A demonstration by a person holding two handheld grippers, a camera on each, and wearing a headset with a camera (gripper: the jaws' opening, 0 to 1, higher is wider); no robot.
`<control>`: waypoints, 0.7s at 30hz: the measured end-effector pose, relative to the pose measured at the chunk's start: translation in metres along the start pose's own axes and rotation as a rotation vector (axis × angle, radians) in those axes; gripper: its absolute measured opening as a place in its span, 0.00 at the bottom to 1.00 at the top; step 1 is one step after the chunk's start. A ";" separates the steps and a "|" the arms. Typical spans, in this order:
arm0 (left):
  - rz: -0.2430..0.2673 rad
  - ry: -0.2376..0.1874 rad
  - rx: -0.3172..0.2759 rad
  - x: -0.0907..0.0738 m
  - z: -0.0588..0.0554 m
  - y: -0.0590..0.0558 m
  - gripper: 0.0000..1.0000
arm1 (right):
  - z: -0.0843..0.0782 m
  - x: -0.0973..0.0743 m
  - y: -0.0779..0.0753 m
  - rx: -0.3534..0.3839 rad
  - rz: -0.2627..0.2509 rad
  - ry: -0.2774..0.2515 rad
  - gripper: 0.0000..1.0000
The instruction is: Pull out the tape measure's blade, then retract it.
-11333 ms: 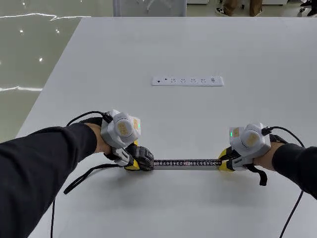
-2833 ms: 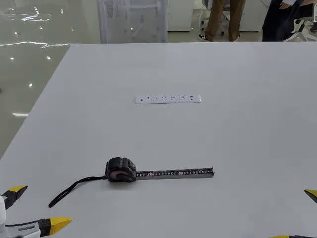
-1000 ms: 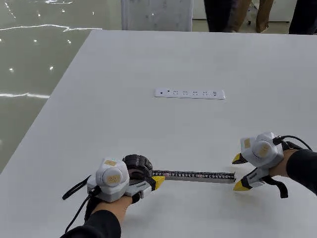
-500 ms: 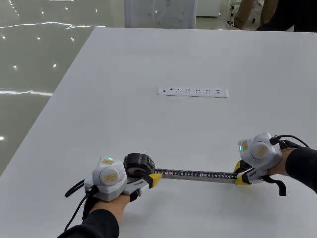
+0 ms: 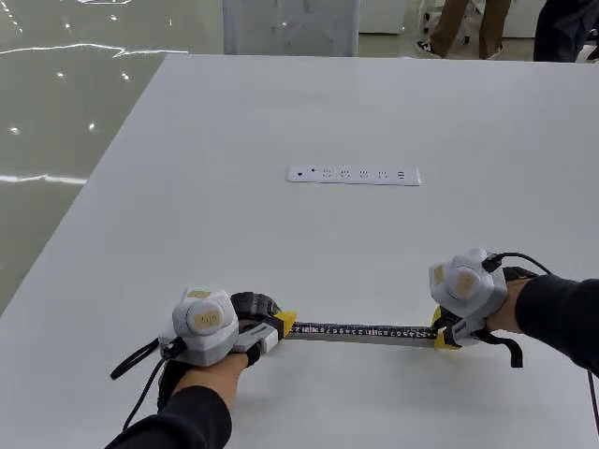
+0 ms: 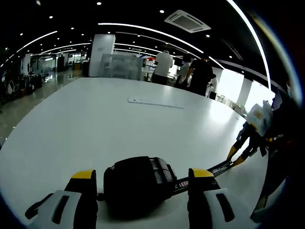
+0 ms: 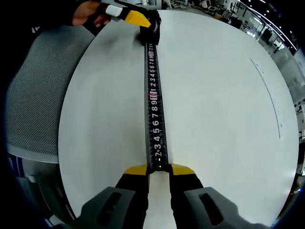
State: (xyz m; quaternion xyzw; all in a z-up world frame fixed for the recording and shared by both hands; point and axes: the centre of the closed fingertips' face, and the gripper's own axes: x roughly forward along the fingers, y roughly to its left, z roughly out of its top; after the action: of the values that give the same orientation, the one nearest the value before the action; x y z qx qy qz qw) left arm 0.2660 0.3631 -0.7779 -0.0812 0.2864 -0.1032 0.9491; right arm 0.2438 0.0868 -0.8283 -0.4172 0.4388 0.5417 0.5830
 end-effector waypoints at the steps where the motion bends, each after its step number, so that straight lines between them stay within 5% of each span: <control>1: 0.000 0.007 -0.012 0.001 -0.001 0.000 0.71 | 0.000 0.001 0.000 0.000 -0.002 0.008 0.12; 3: 0.006 0.021 -0.026 0.003 -0.002 0.000 0.66 | -0.001 0.000 -0.001 0.060 -0.003 0.016 0.12; 8: 0.026 0.061 -0.012 0.006 -0.004 -0.001 0.66 | -0.001 0.000 -0.002 0.058 0.000 0.009 0.12; 12: 0.056 0.063 -0.046 0.006 -0.004 0.004 0.64 | -0.002 0.000 -0.003 0.062 -0.002 0.005 0.12; 21: 0.072 0.084 -0.009 0.008 -0.007 0.003 0.61 | -0.002 0.000 -0.002 0.080 -0.011 -0.021 0.12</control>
State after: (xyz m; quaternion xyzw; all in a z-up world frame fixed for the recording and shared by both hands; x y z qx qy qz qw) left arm 0.2690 0.3640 -0.7881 -0.0705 0.3292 -0.0709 0.9390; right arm 0.2456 0.0850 -0.8289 -0.3900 0.4517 0.5249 0.6069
